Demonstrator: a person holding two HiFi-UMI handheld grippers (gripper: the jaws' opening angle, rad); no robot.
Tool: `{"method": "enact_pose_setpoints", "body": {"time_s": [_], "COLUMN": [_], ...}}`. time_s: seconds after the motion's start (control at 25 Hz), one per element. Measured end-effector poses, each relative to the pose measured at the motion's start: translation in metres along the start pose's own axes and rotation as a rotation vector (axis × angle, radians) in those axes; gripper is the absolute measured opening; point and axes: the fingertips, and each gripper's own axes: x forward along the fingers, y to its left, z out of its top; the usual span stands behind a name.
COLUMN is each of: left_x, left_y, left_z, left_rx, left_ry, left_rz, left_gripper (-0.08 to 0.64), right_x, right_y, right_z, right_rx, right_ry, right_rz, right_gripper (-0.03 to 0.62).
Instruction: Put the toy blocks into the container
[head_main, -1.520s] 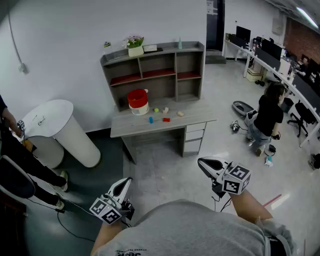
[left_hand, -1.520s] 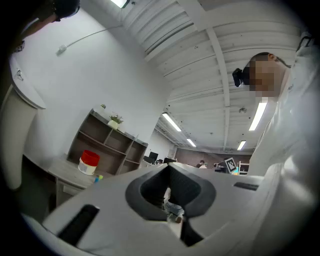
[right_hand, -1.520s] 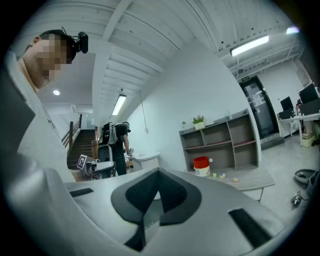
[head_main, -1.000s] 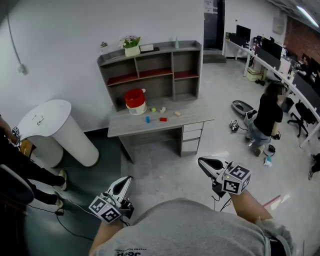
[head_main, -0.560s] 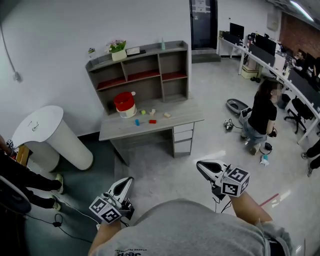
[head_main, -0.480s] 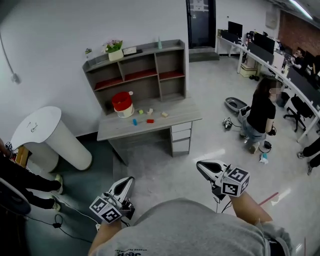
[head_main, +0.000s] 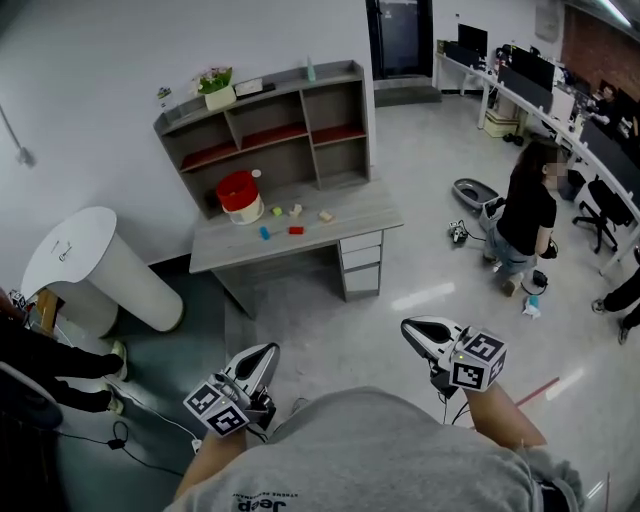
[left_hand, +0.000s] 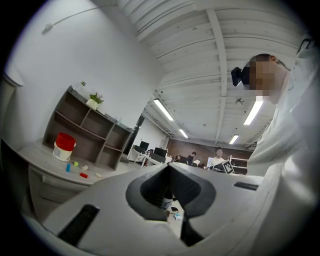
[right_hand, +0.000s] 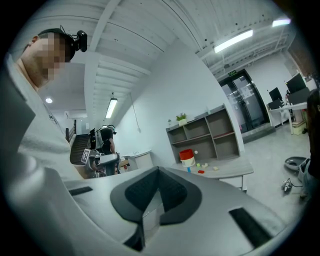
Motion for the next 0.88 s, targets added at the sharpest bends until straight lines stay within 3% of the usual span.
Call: {"method": "enact_pose_setpoints", "body": {"time_s": [0.32, 0.56, 0.88], "left_x": [0.006, 0.010, 0.001], "left_y": [0.074, 0.186, 0.324], "left_z": [0.011, 0.039, 0.107], "left_rx": [-0.044, -0.061, -0.004], "left_ry": [-0.007, -0.027, -0.028], "left_rz": [-0.019, -0.059, -0.115], "left_gripper": [0.011, 0.011, 0.011], "right_x": [0.071, 0.180, 0.337], "right_y": [-0.019, -0.036, -0.046], "right_z": [0.009, 0.034, 0.089], "right_rx": [-0.012, -0.017, -0.076], "right_ry": [0.041, 0.034, 0.020], "right_rz": [-0.016, -0.050, -0.055], "right_gripper": [0.012, 0.012, 0.012]}}
